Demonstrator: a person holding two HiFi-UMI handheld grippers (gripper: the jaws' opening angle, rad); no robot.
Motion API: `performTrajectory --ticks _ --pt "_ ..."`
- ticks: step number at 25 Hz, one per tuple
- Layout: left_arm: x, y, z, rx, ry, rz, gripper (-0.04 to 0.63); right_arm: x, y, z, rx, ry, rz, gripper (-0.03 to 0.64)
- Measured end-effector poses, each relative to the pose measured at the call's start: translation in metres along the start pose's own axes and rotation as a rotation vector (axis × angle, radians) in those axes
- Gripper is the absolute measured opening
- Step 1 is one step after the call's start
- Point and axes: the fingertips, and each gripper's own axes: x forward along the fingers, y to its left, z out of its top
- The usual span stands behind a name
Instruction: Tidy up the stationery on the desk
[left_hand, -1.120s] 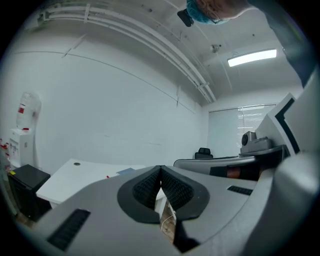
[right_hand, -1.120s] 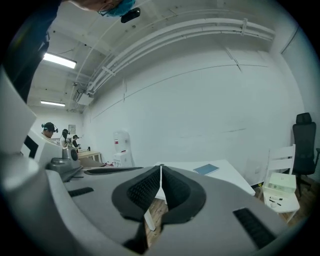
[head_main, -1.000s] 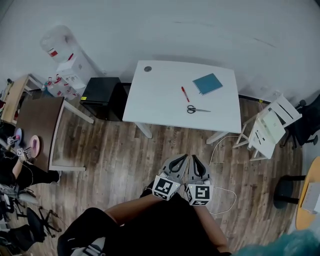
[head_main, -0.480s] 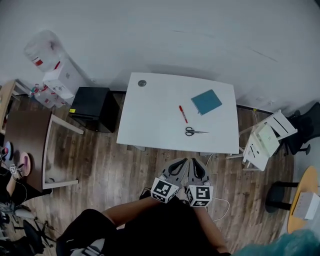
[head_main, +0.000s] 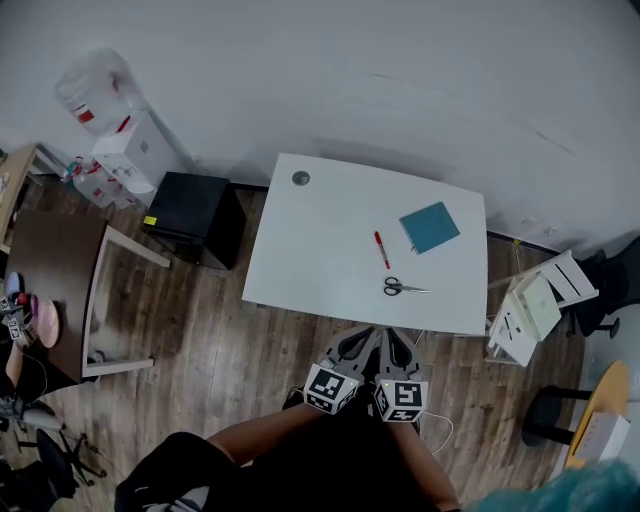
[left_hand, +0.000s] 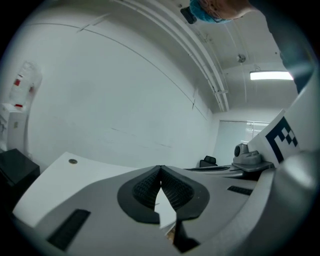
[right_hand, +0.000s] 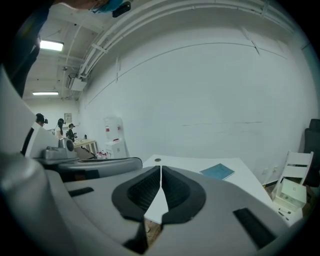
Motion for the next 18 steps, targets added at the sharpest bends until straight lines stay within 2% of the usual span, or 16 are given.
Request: performTrajectory --ticks 4,9,18 --pt "0.009 0.009 0.006 0.012 0.009 0.02 0.014 0.014 0.002 0.003 0.011 0.0 0.031 0.034" --pt "0.026 0.026 0.013 0.043 0.018 0.056 0.014 0.036 -0.005 0.019 -0.065 -0.038 0.05 0.034" --pt "0.113 0.039 0.02 0.092 0.068 0.042 0.014 0.086 -0.082 0.046 -0.006 -0.079 0.03 0.035"
